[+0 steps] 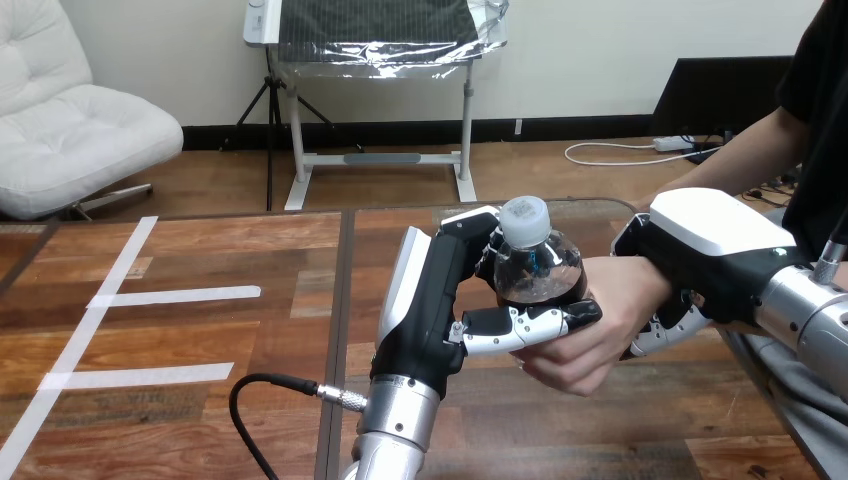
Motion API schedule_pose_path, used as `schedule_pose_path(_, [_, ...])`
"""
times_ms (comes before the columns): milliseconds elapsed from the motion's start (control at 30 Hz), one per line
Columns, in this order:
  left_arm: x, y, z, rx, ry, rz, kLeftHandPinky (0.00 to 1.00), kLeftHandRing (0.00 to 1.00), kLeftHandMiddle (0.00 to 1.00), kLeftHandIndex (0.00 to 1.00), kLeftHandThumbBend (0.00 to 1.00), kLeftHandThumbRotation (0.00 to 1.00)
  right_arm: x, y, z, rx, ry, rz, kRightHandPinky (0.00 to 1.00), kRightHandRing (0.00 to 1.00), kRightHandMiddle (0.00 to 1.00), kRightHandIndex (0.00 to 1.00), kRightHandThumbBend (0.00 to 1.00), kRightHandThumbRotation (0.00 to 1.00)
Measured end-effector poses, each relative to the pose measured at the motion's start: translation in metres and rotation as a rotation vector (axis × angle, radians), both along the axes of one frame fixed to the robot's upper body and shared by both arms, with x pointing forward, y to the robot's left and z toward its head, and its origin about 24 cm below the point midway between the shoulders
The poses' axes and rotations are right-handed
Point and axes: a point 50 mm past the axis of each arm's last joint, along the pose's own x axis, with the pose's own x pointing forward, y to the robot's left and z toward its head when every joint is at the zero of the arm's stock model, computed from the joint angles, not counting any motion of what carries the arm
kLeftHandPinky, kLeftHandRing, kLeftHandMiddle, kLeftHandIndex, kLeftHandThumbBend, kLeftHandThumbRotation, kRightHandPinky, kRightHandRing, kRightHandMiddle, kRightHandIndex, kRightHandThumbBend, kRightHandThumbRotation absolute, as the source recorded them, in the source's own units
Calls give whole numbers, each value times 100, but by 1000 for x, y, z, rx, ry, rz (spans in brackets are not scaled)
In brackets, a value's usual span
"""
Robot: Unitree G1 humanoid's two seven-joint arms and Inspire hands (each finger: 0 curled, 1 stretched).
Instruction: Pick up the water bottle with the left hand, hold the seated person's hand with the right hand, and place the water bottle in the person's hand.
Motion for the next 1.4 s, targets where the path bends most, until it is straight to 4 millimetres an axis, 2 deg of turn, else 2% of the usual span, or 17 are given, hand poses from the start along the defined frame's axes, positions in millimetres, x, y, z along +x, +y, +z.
schedule_pose_path(267, [1, 0, 1, 0, -5, -2, 39, 40, 44, 48, 61, 0, 0, 0, 1, 1, -4, 3, 15, 21, 28, 31, 76, 0])
schedule_pose_path(367, [1, -1, 2, 0, -6, -3, 38, 40, 45, 49, 61, 0, 0, -1, 1, -2, -6, 1, 17, 24, 33, 37, 76, 0])
schedule_pose_path(467, [1, -1, 2, 2, -7, -5, 38, 44, 49, 51, 63, 0, 0, -1, 1, -7, -7, 0, 27, 36, 45, 44, 79, 0])
schedule_pose_path(567, [2, -1, 2, 5, -5, -8, 43, 51, 58, 59, 68, 1, 0, -1, 1, -10, -11, 1, 34, 44, 51, 50, 84, 0])
schedule_pose_path(600, [2, -2, 2, 7, -3, -10, 48, 58, 64, 65, 72, 8, 0, -1, 1, -11, -14, 2, 39, 49, 56, 53, 85, 0])
schedule_pose_path(867, [5, -4, 4, 76, 4, -15, 64, 76, 82, 85, 83, 34, 0, -3, 1, -32, -22, -3, 53, 65, 70, 63, 87, 0])
schedule_pose_path(900, [6, -5, 4, 83, 4, -15, 70, 80, 85, 89, 85, 38, 0, -4, 1, -35, -21, -5, 56, 68, 72, 66, 87, 0])
schedule_pose_path(1200, [6, -7, 6, 134, -11, -19, 95, 96, 98, 99, 93, 55, 1, -6, 0, -55, -20, -22, 64, 75, 78, 74, 88, 0])
schedule_pose_path(1400, [6, -10, 8, 163, -27, -25, 99, 99, 99, 100, 96, 61, 1, -7, -1, -58, -19, -22, 66, 78, 79, 77, 89, 0])
